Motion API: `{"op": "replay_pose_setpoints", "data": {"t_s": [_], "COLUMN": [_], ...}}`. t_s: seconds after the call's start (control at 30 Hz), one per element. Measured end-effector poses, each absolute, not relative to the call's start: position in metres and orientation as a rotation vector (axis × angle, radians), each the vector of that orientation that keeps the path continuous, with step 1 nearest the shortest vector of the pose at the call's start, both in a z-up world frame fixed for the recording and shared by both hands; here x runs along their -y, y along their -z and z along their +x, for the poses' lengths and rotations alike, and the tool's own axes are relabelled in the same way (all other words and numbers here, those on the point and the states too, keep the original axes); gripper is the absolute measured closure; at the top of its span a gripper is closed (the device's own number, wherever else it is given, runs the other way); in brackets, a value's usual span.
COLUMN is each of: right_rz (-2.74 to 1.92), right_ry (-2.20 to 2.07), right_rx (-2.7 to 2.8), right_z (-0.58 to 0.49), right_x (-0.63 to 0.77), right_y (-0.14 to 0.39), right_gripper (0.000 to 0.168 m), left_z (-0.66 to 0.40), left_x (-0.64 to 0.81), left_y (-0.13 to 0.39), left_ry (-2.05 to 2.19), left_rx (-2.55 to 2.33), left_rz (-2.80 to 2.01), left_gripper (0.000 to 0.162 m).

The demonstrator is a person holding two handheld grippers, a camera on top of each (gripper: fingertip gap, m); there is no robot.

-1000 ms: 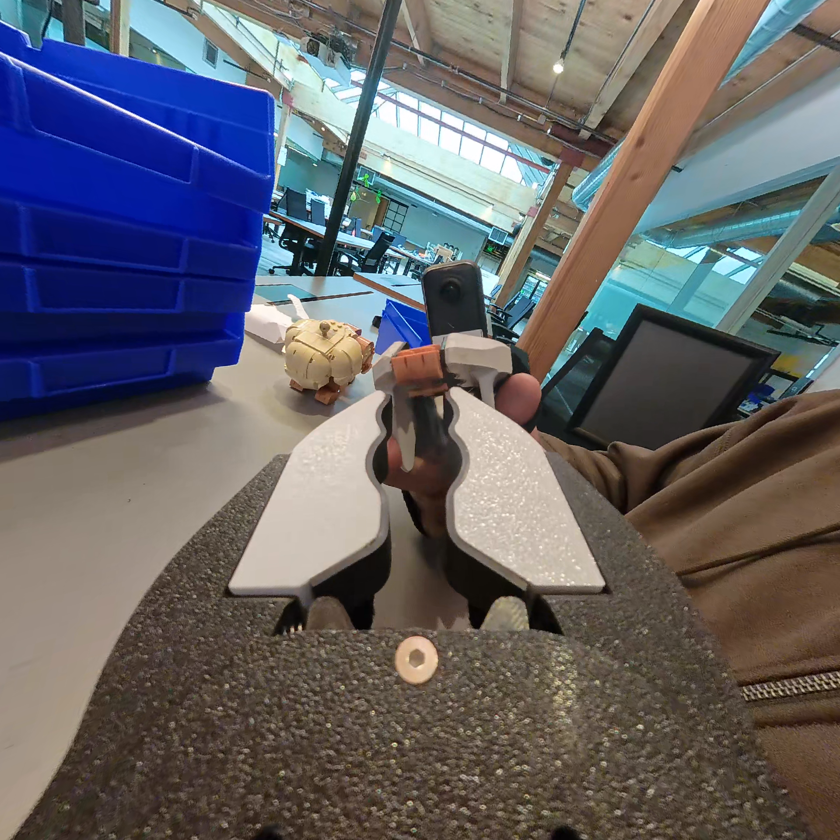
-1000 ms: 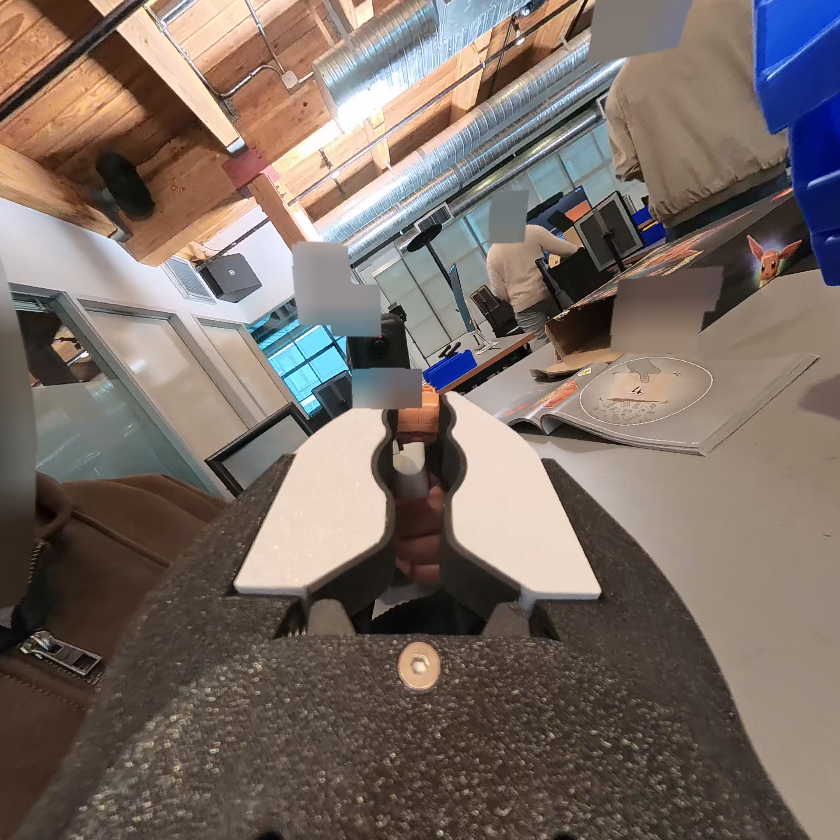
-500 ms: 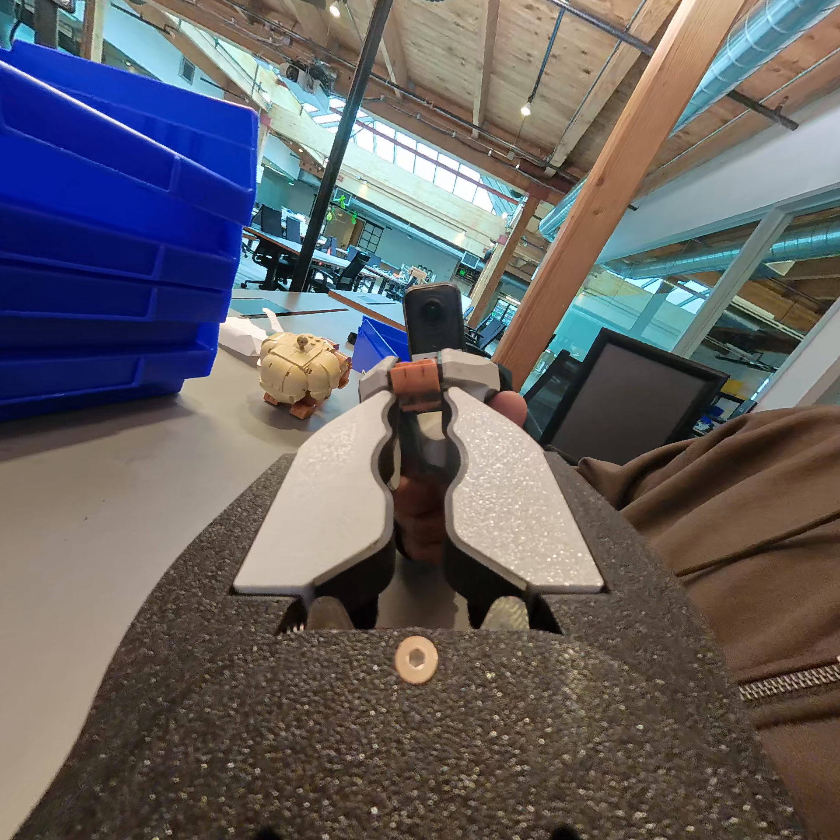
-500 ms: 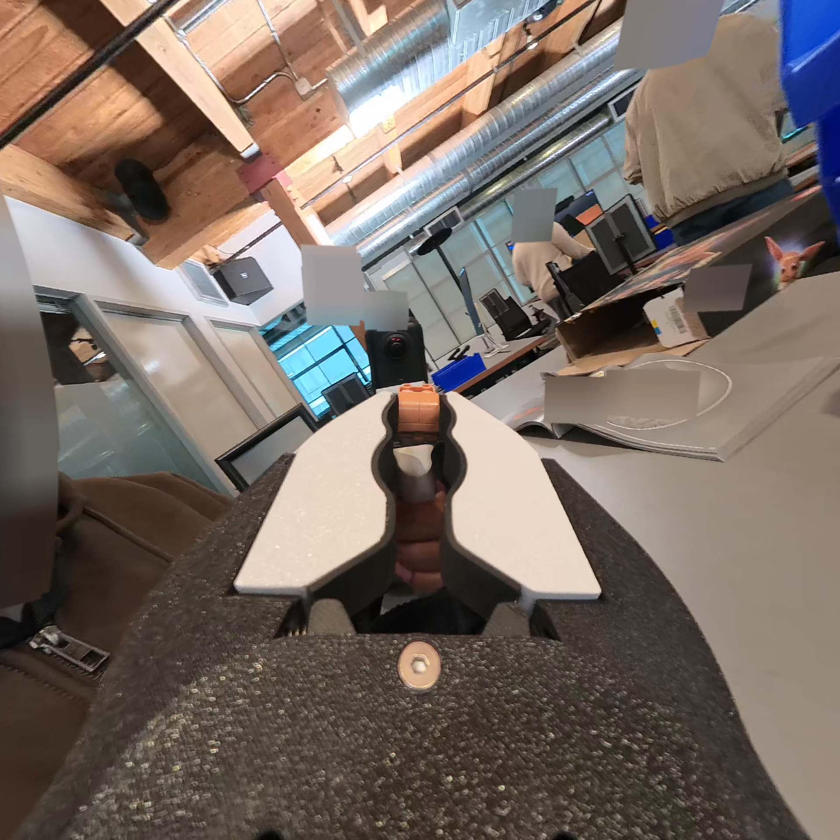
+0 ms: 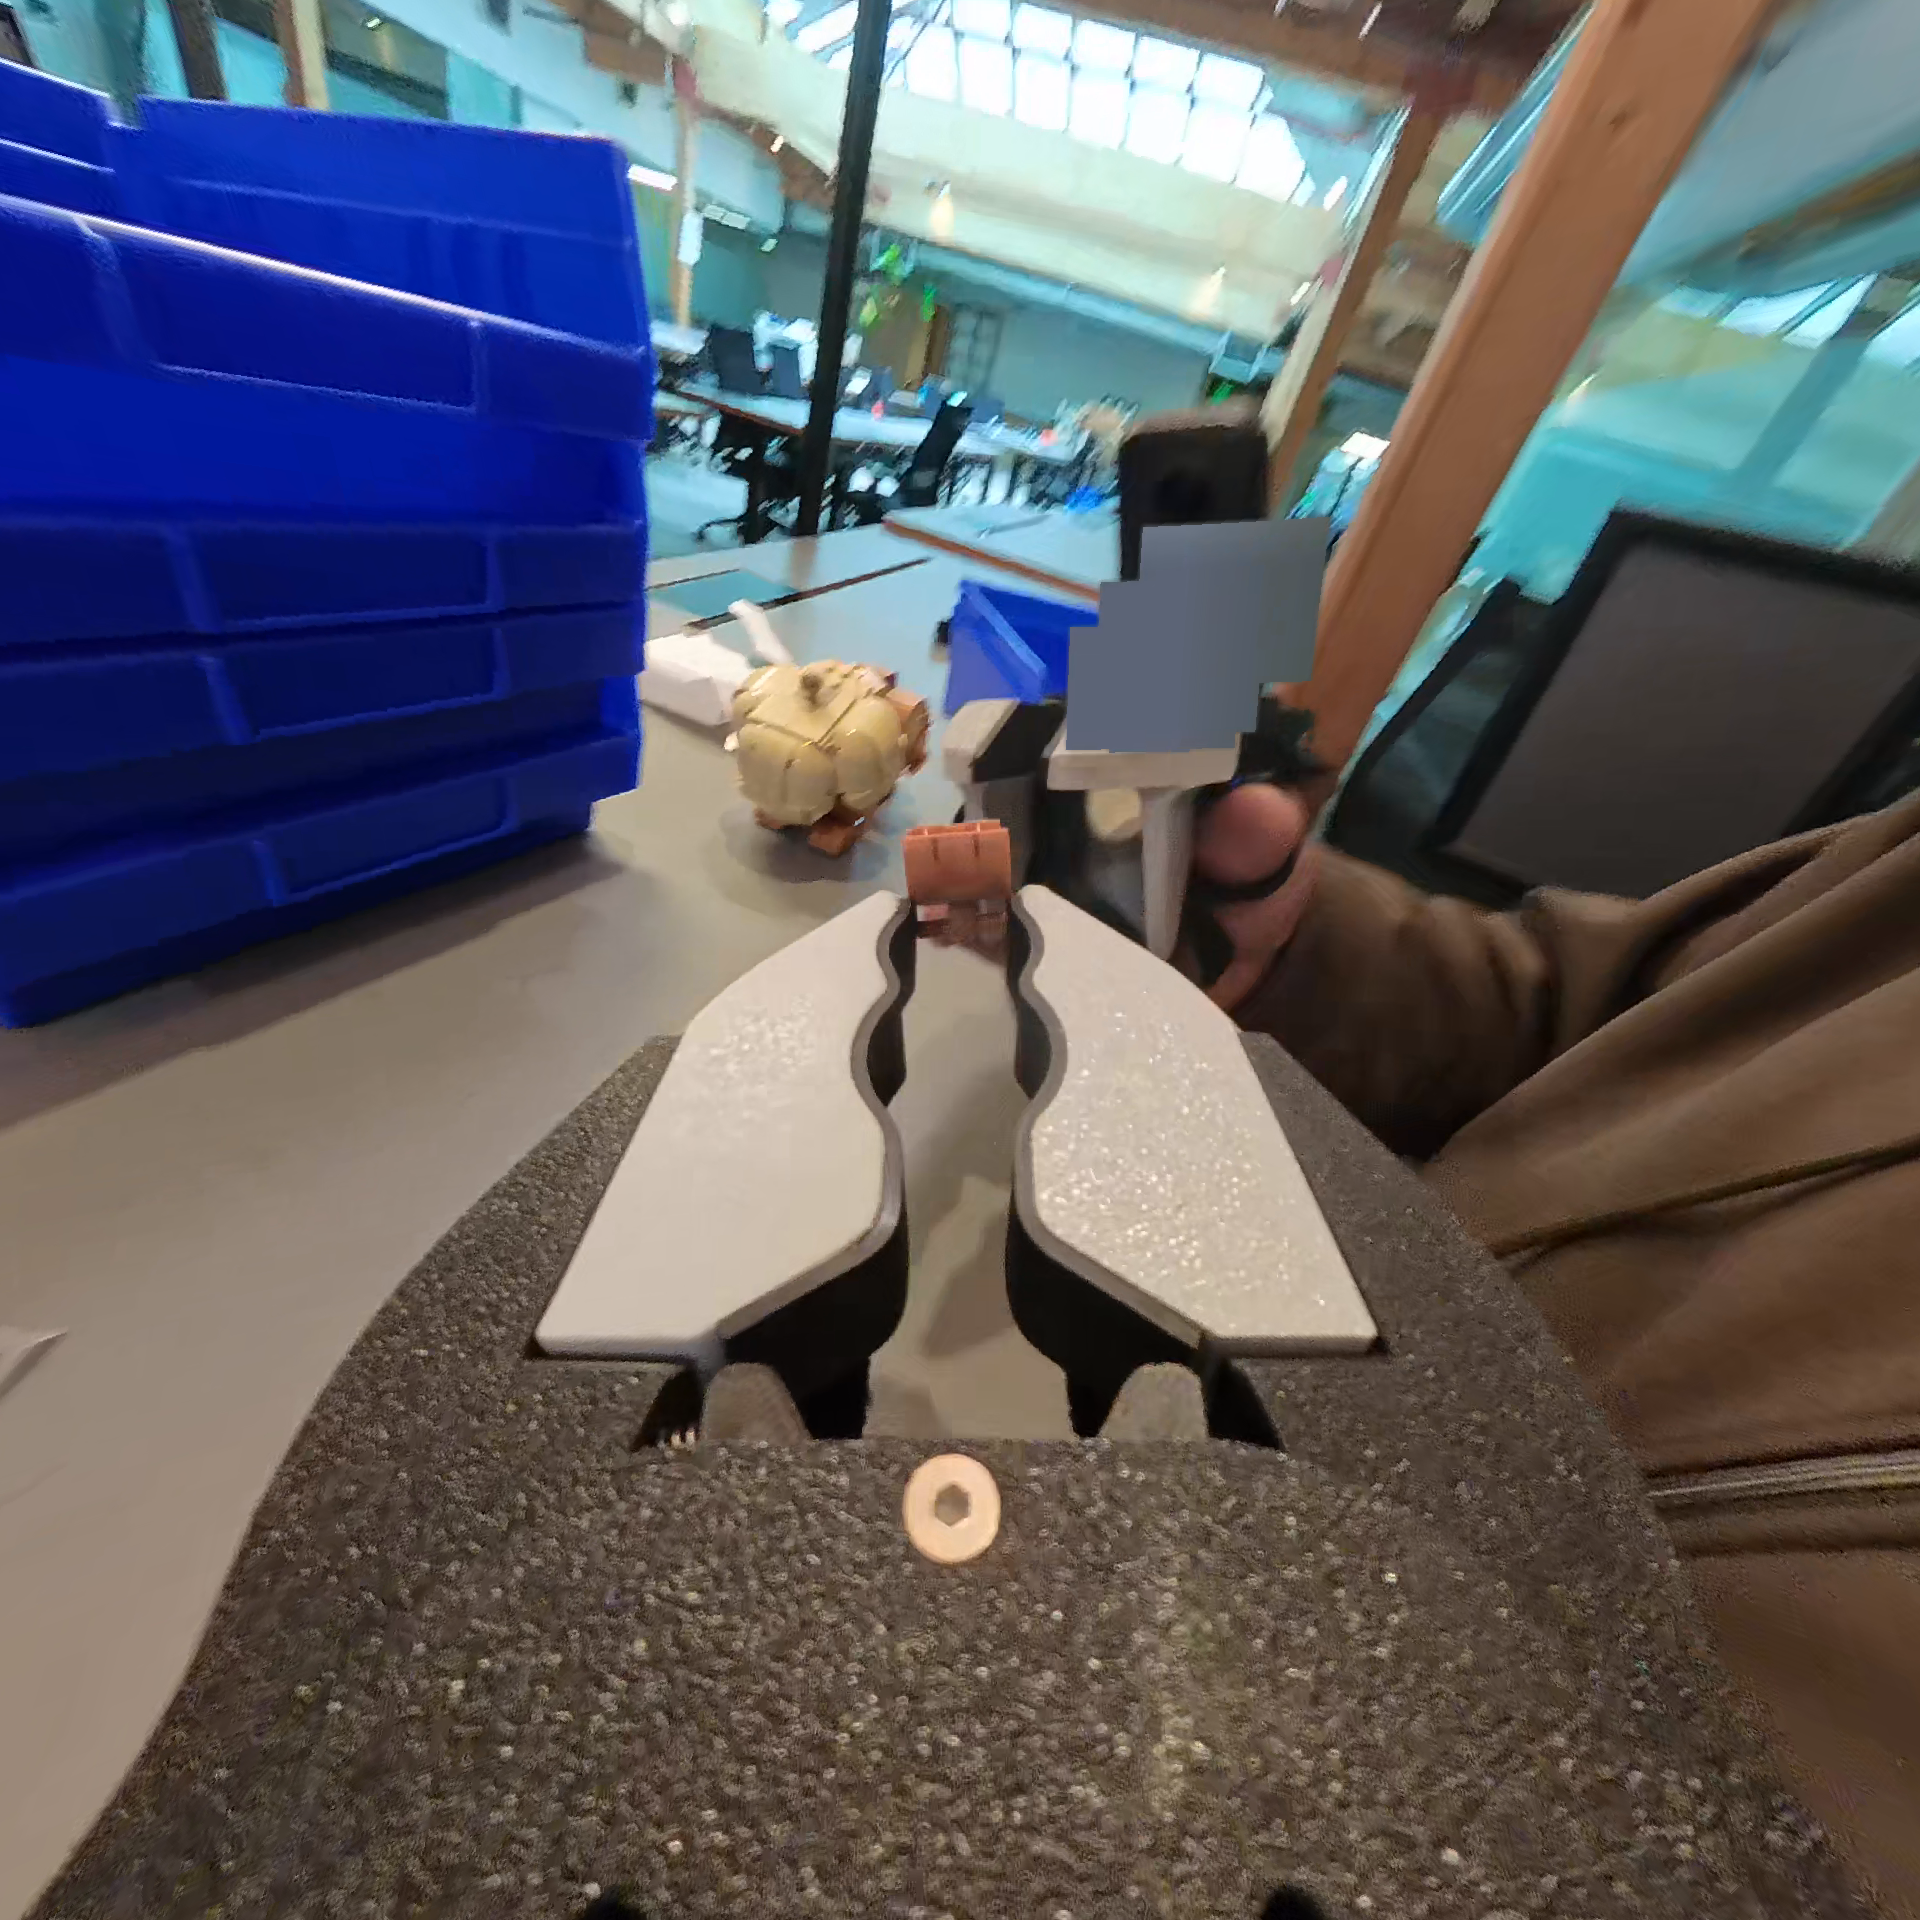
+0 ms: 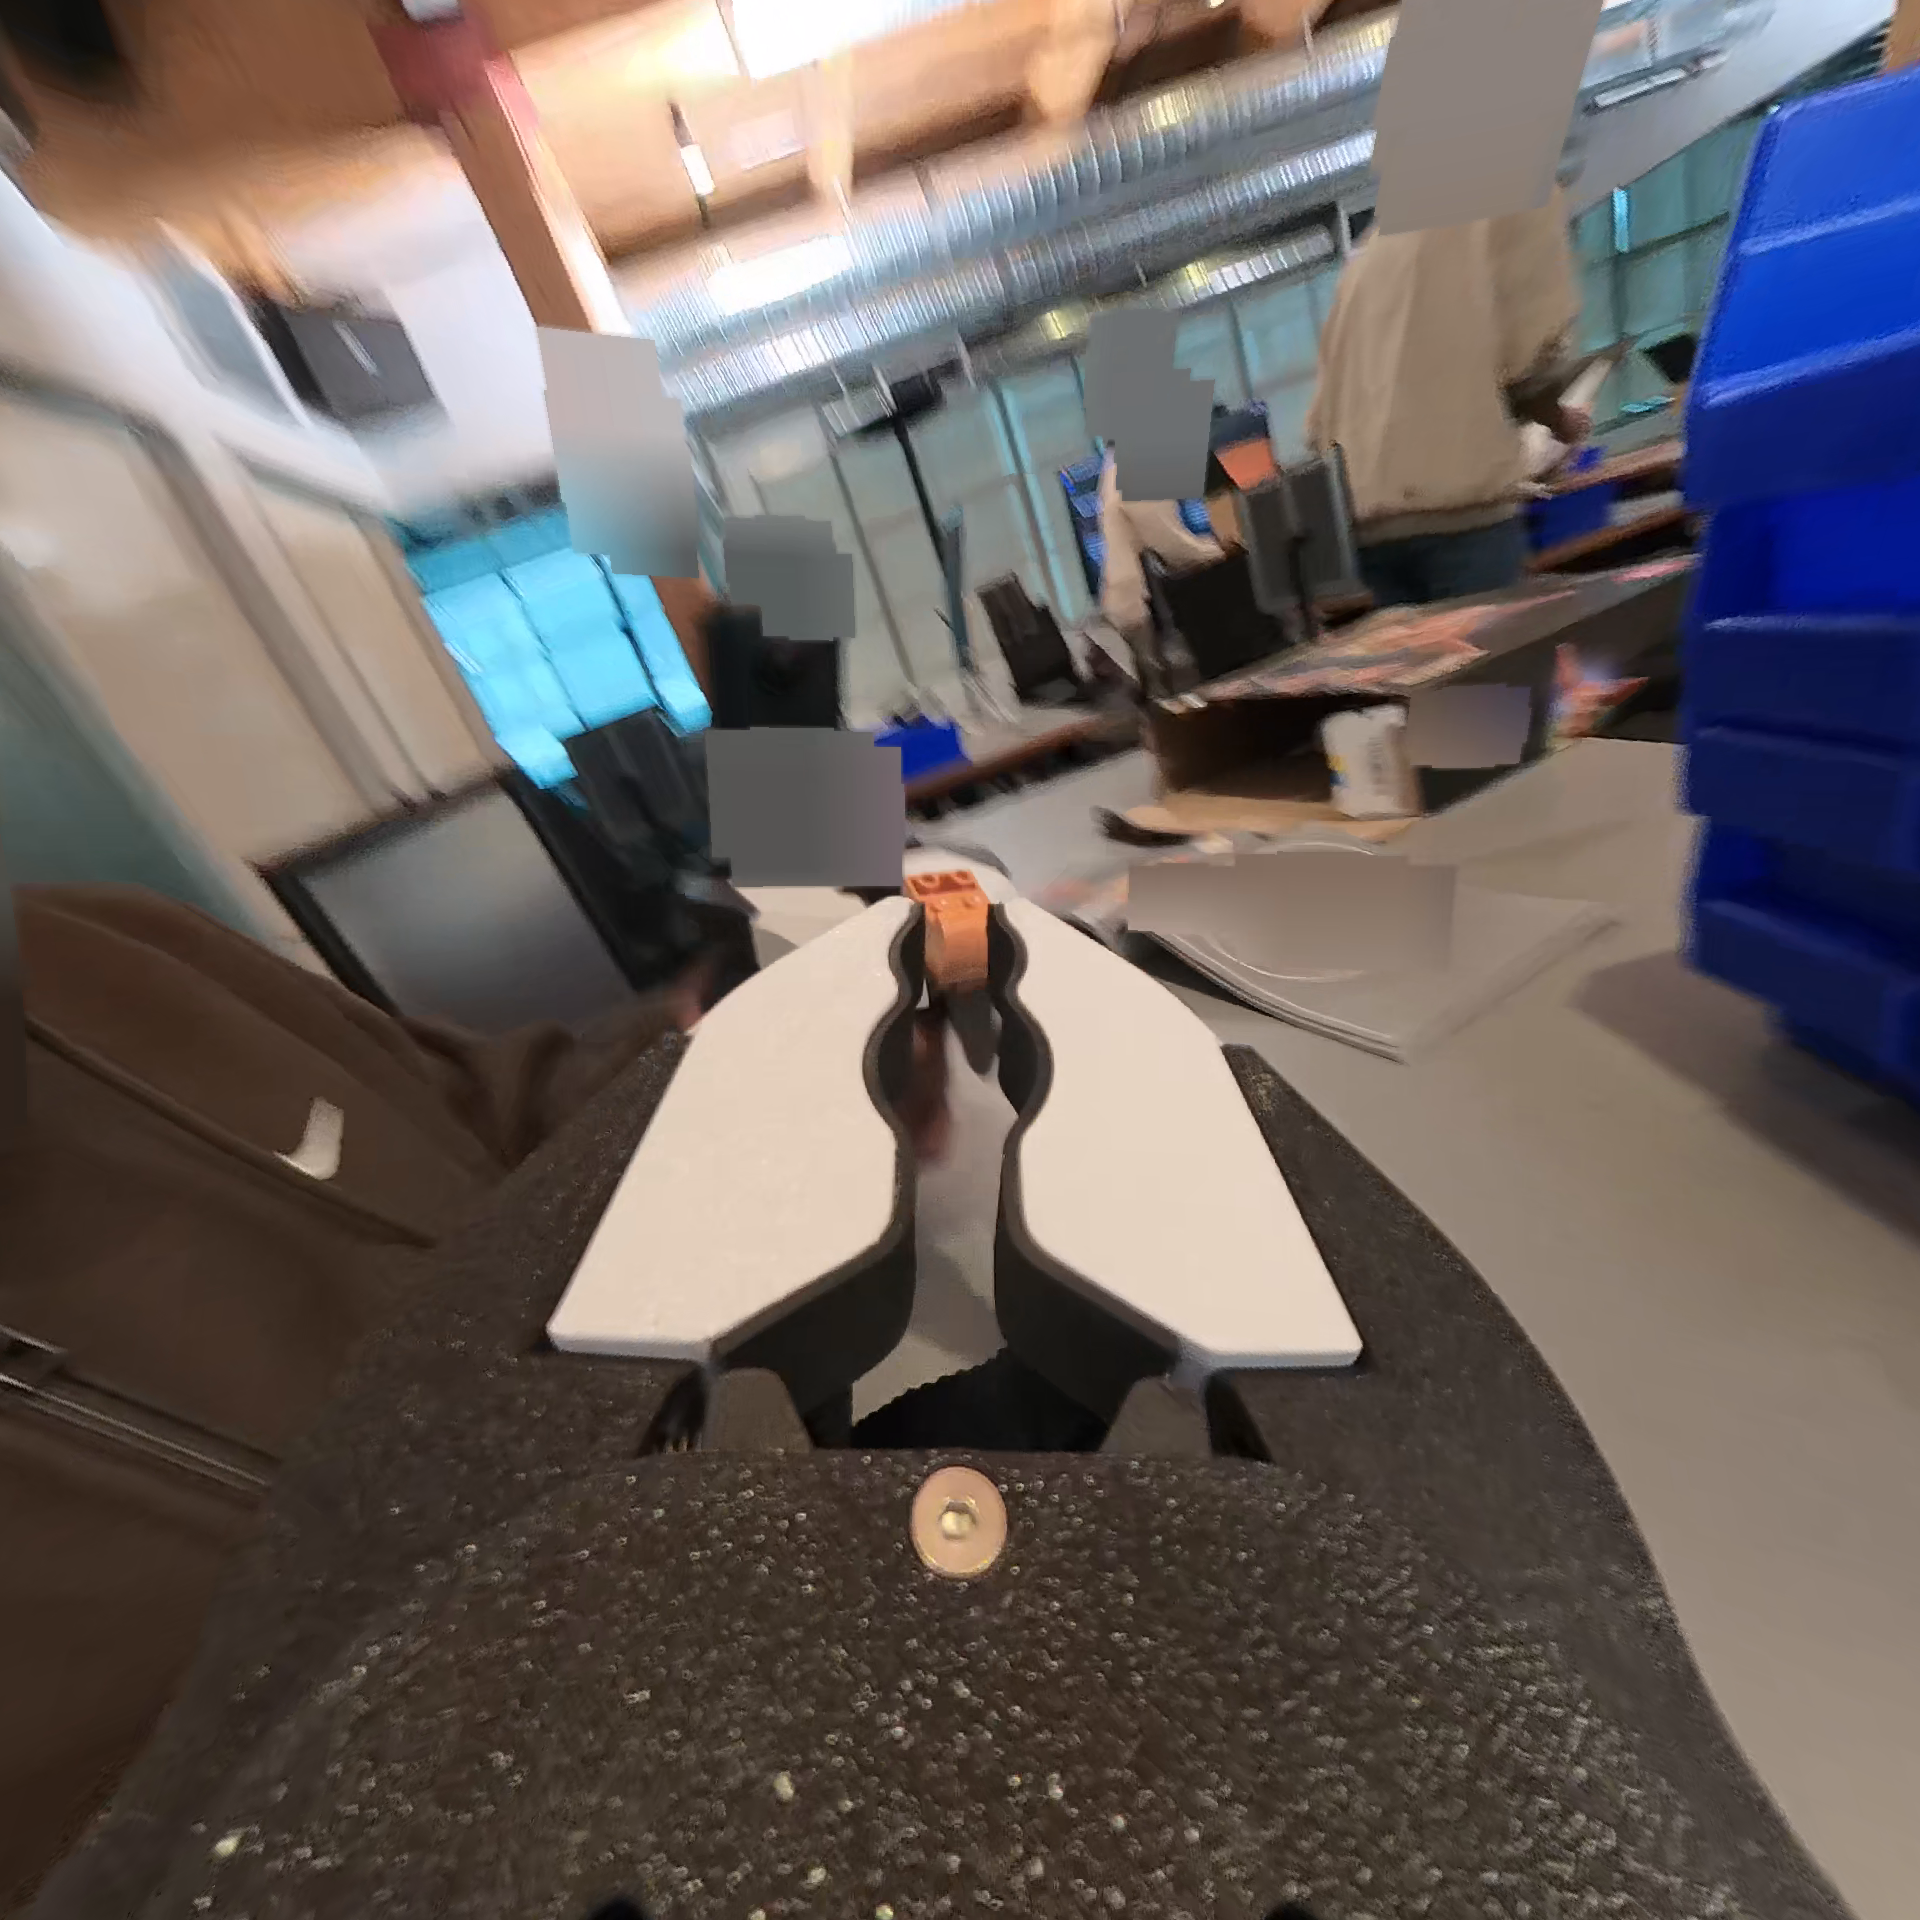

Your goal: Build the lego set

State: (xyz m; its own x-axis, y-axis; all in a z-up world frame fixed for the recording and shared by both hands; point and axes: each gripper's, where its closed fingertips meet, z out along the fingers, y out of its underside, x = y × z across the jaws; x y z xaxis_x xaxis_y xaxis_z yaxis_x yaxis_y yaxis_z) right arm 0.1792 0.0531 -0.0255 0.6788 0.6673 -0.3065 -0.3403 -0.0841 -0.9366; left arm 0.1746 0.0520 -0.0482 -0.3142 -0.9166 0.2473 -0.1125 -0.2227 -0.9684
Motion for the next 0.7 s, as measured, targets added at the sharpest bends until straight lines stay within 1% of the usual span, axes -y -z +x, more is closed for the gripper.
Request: {"op": "replay_pose_setpoints", "data": {"t_s": [0.17,0.4,0.5,0.6,0.7], "right_rz": [-1.551,-1.576,-1.617,-1.683,-1.703], "right_ry": [-0.585,-0.501,-0.396,-0.158,0.141], "right_rx": [0.459,0.710,0.894,1.066,1.214], "right_z": [0.173,0.162,0.160,0.165,0.175], "right_x": [-0.059,-0.047,-0.041,-0.047,-0.059], "right_y": [0.038,0.035,0.038,0.052,0.066], "right_gripper": [0.148,0.145,0.145,0.143,0.142], "left_z": [0.174,0.167,0.163,0.161,0.163], "left_x": [-0.058,-0.041,-0.042,-0.048,-0.056], "left_y": [0.058,0.057,0.057,0.060,0.066], "left_ry": [1.250,1.247,1.150,0.957,0.668], "left_rx": [-1.531,-1.667,-1.734,-1.806,-1.875], "left_rz": [-1.205,-1.058,-1.001,-0.926,-0.794], "left_gripper": [0.146,0.146,0.146,0.146,0.146]}}
